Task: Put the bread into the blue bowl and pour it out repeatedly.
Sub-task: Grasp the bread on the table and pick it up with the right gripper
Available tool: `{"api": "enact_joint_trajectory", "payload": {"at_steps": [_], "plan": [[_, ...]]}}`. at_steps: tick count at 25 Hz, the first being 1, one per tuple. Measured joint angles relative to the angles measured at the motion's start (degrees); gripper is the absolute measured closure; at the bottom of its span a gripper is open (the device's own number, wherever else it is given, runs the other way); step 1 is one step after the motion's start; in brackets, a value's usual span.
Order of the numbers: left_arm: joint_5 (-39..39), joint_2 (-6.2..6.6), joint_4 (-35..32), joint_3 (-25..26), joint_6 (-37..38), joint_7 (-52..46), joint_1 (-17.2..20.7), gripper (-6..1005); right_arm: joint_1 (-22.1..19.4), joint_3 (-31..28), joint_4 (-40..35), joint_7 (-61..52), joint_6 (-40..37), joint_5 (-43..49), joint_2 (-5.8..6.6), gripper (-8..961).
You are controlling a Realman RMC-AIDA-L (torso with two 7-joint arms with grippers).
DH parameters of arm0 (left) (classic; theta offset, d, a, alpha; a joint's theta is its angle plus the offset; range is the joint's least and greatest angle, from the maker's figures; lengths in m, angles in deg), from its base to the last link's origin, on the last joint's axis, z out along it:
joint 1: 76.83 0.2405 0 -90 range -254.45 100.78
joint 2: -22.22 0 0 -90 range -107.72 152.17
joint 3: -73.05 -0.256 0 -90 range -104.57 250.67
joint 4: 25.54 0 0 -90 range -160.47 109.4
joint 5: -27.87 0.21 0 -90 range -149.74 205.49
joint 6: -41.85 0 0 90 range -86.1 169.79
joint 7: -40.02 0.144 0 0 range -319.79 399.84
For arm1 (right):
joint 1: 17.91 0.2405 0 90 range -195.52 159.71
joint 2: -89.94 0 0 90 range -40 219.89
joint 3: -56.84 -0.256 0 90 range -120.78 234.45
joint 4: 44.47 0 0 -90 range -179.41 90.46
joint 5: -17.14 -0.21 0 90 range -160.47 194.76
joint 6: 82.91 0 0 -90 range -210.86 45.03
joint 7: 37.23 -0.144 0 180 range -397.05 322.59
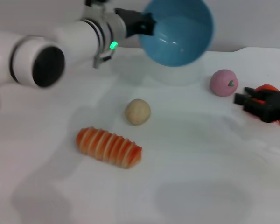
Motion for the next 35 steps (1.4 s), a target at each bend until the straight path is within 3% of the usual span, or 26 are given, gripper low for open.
{"api": "enact_joint_trajectory", "payload": {"at_steps": [5, 7, 8, 13, 16, 19, 24, 31, 35], "plan": [[0.0, 0.29, 1.0, 11.9, -14.3, 0.4, -0.1, 988, 6.7, 1.1, -0.2, -0.5, -2.6, 7.2, -0.02, 539], [0.2, 0.5, 3.4, 17.4, -21.4, 0.8, 1.2, 988, 11.3, 3.6, -0.2, -2.7, -3.4, 11.5, -0.08, 516], [0.2, 0.5, 3.4, 17.4, -21.4, 0.8, 1.2, 988, 11.3, 3.6, -0.2, -2.7, -3.4, 11.5, -0.08, 505], [0.6, 0.81, 10.0, 24.5, -31.5, 0.8, 5.2, 988, 19.6, 12.6, -0.5, -6.5, -2.3, 18.4, -0.34, 448], [0.6, 0.96, 13.5, 28.4, -38.3, 1.2, 7.2, 988, 21.6, 16.4, -0.6, -7.1, -0.6, 19.0, -0.4, 413], [0.6, 1.04, 15.4, 31.5, -42.8, 2.1, 8.5, 988, 24.5, 24.7, -0.8, -7.4, 3.4, 19.6, -0.46, 390], [0.6, 1.51, 16.3, 35.2, -50.2, 2.3, 9.3, 988, 26.1, 33.0, -0.9, -9.0, 7.8, 19.6, -0.6, 374], [0.6, 3.56, 17.3, 39.5, -58.3, 2.4, 9.8, 987, 26.9, 42.0, -0.8, -11.4, 13.5, 19.1, -0.97, 374], [0.6, 3.07, 18.7, 39.7, -58.5, 3.5, 10.6, 987, 27.1, 45.5, -0.8, -12.8, 15.5, 18.9, -1.07, 374]]}}
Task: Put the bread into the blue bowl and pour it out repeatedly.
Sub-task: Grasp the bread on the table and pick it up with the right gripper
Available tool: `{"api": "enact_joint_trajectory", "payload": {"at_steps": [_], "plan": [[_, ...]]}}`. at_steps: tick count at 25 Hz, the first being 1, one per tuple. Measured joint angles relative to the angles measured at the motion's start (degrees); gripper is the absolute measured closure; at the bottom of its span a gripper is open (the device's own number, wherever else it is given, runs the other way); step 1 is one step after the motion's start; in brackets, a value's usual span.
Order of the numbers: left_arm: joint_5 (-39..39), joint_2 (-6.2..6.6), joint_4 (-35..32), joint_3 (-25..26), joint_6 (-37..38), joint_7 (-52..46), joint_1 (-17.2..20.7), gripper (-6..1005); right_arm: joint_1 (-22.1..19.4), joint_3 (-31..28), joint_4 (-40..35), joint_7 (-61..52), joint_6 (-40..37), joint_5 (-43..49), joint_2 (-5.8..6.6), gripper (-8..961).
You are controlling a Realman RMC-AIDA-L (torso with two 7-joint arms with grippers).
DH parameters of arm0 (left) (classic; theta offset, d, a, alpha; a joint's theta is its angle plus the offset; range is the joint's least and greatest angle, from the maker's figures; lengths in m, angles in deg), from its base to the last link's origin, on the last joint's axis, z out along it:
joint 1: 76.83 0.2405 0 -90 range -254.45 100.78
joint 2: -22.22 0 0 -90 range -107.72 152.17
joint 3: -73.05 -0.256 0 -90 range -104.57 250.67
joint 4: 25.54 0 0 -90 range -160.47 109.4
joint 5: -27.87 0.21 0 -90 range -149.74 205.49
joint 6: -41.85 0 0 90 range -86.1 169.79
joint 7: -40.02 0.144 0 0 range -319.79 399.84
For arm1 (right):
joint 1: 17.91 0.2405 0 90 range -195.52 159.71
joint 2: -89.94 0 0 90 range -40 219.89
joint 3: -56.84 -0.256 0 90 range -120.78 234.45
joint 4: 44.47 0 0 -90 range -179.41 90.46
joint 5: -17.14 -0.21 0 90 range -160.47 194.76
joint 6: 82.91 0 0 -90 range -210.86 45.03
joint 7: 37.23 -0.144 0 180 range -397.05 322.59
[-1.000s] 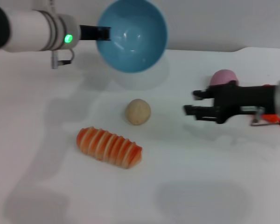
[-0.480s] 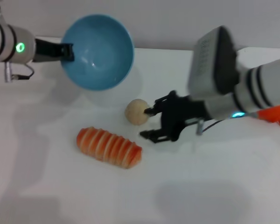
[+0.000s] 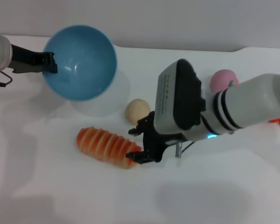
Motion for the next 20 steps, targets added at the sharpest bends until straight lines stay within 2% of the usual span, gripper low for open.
{"api": "enact_joint_trajectory", "payload": {"at_steps": [6, 12, 20], "plan": [[0.0, -0.55, 0.1, -0.4, -0.1, 1.2, -0.3, 987, 0.6, 6.0, 1.6, -0.1, 5.3, -2.9, -0.12, 374], [0.0, -1.03, -0.2, -0.3, -0.2, 1.8, 0.2, 987, 0.2, 15.1, 4.7, 0.1, 17.4, -6.6, -0.33, 374], [0.0, -1.83, -0.3, -0.6, -0.1, 2.2, 0.3, 987, -0.2, 21.1, 7.1, 0.1, 25.7, -8.5, -0.35, 373]]}}
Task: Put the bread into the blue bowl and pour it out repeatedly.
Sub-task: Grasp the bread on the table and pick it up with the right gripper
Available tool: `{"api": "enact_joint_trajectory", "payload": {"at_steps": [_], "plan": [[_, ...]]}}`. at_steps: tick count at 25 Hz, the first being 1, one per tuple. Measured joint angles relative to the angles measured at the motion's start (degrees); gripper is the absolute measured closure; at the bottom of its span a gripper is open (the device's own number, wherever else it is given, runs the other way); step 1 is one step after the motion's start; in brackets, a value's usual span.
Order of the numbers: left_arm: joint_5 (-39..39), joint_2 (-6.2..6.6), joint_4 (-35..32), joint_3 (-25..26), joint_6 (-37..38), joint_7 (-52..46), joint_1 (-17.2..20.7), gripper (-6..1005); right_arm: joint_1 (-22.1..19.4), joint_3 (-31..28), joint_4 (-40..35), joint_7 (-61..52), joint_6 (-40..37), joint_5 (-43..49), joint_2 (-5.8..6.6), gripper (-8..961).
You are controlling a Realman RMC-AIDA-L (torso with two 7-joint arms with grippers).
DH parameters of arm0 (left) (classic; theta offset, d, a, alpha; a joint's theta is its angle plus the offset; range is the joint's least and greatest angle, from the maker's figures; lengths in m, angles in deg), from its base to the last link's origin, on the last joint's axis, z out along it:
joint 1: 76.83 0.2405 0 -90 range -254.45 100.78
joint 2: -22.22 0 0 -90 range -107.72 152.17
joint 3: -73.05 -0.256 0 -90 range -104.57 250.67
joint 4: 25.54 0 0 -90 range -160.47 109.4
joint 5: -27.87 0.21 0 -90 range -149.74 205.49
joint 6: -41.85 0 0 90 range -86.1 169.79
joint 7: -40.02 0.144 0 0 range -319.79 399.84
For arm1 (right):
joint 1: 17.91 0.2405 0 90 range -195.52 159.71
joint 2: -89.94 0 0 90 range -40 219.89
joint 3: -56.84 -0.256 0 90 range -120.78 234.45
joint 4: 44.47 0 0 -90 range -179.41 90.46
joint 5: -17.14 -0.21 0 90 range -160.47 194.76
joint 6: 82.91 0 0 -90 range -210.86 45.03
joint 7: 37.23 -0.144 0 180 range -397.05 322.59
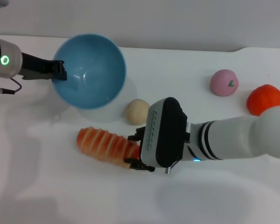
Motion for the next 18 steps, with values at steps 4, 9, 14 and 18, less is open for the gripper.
{"api": "enact_joint_trajectory", "payload": {"at_steps": [4, 9, 14, 18], "plan": [[0.0, -0.32, 0.0, 0.0, 0.0, 0.4, -0.2, 987, 0.3, 1.6, 2.3, 0.4, 1.9, -4.2, 0.0, 373], [-0.1, -0.36, -0.2, 0.0, 0.1, 0.4, -0.2, 987, 0.3, 2.5, 3.1, 0.6, 2.4, -5.7, 0.02, 373], [-0.2, -0.39, -0.2, -0.1, 0.2, 0.4, -0.5, 987, 0.2, 2.8, 3.2, 0.6, 2.4, -5.7, 0.01, 403], [-0.3, -0.51, -0.3, -0.1, 0.3, 0.4, -0.5, 987, -0.1, 2.3, 2.1, 0.7, 2.0, -5.4, 0.23, 461]]}}
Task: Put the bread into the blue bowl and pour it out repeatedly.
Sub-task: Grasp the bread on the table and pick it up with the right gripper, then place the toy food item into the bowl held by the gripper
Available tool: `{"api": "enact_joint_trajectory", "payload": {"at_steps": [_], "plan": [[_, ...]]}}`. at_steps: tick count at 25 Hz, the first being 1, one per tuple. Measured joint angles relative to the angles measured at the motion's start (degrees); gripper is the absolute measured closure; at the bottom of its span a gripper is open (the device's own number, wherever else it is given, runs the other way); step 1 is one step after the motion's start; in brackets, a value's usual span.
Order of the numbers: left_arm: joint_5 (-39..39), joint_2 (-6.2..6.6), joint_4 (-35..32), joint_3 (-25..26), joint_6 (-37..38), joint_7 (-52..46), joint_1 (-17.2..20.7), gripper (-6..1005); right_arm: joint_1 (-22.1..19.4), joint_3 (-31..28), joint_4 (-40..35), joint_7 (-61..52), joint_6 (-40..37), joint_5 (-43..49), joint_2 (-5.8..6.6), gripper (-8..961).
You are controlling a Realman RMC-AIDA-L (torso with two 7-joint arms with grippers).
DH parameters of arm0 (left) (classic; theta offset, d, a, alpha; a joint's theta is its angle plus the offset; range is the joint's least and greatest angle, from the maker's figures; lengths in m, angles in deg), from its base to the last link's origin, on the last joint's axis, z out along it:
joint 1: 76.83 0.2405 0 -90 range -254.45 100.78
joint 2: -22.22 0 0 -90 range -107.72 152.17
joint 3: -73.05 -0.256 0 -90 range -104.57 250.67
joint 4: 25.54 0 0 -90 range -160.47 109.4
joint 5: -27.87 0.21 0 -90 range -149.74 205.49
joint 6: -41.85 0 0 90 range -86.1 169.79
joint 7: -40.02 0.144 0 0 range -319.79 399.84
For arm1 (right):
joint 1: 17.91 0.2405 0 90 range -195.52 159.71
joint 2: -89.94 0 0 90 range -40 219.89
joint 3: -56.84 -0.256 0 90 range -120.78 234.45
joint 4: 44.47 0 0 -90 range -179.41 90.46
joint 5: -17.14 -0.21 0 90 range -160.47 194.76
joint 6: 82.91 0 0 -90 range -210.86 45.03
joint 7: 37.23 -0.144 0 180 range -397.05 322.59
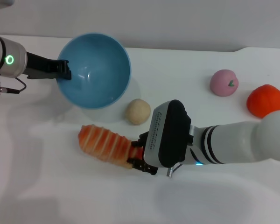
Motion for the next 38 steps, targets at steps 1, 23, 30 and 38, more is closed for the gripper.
{"api": "enact_joint_trajectory", "payload": {"at_steps": [1, 23, 30, 38], "plan": [[0.0, -0.01, -0.1, 0.0, 0.0, 0.0, 0.0, 987, -0.3, -0.3, -0.8, 0.0, -0.2, 0.1, 0.17, 476], [0.4, 2.4, -8.2, 0.4, 2.9, 0.0, -2.4, 987, -22.2, -37.3, -22.8, 12.8, -40.4, 0.4, 0.81, 705], [1.0, 2.62, -13.0, 0.0, 1.5, 1.2, -5.7, 987, -25.6, -51.2, -23.7, 21.3, -49.7, -7.7, 0.79, 735], [1.0, 0.12, -13.0, -1.4, -4.0, 5.0, -10.7, 987, -24.8, -54.8, -16.8, 34.3, -50.4, -22.4, 0.75, 777]]}}
